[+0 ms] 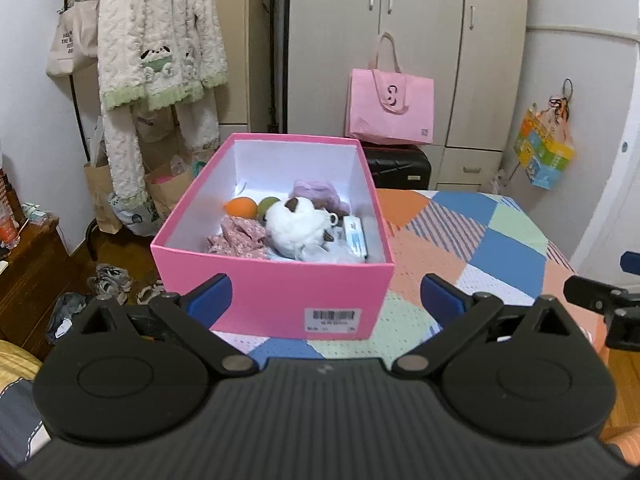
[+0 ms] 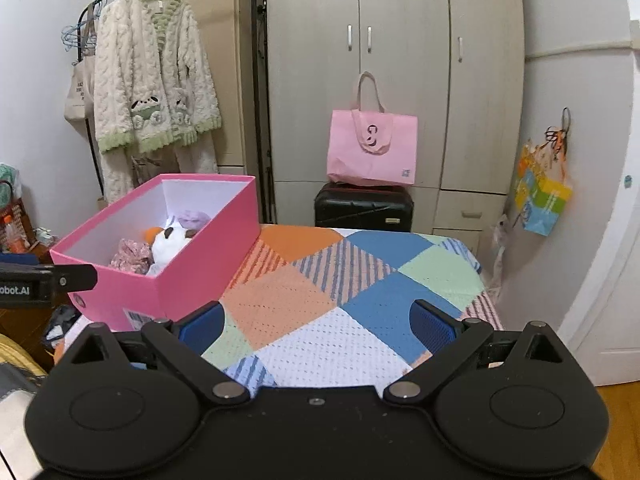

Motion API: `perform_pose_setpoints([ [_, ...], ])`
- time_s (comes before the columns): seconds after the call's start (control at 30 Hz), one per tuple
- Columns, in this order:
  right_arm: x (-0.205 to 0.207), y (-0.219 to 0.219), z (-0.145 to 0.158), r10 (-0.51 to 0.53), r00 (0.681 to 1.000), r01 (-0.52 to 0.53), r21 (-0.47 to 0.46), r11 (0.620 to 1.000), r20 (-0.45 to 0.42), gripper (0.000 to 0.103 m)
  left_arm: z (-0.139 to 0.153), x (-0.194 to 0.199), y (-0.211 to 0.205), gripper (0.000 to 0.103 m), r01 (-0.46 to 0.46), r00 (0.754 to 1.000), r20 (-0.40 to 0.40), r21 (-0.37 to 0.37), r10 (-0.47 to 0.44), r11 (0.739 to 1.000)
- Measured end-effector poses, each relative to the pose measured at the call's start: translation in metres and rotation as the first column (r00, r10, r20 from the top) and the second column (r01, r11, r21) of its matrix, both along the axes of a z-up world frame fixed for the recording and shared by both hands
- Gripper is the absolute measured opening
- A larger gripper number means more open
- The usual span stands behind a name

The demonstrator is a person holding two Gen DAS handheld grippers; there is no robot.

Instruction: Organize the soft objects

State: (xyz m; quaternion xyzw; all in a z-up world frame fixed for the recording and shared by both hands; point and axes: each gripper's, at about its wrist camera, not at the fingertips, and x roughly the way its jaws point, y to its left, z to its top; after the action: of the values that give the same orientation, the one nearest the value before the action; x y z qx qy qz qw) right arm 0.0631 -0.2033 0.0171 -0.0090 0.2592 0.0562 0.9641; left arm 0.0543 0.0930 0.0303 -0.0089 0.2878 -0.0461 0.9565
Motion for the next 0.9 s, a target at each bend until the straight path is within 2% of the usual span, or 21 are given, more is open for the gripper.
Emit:
perform_pose_setpoints([
  [0.2,-0.023,-0.002,0.004,-0.057,0.998,0.057,0.014,0.998,0.005,0.101,0.002,-0.016,-0.014,0.102,0.027,1.000,0.008,0.058,-0.027,0.998],
  [0.37,-0.038,-0.007,0.011,-0.086,0.996,0.085,0.038,0.996,0.019,0.101,0.003,-0.030,-0.017,0.102,0.005,0.999,0.046,0.045,-0.008,0.999],
  [0.5,-0.046,-0.008,0.011,-0.108,0.993,0.108,0.017,0.994,0.038,0.101,0.001,-0.038,-0.019,0.102,-0.014,0.998,0.068,0.061,0.010,0.998],
  [0.73,-0.056,-0.010,0.006,-0.105,0.992,0.103,0.023,0.994,0.073,0.101,-0.005,-0.048,-0.020,0.102,-0.007,0.994,0.105,0.039,0.003,0.999],
  [0.9,-0.060,-0.007,0.003,-0.144,0.985,0.144,0.003,0.990,0.099,0.101,-0.010,-0.051,-0.021,0.102,0.001,0.993,0.121,0.058,-0.008,0.998],
])
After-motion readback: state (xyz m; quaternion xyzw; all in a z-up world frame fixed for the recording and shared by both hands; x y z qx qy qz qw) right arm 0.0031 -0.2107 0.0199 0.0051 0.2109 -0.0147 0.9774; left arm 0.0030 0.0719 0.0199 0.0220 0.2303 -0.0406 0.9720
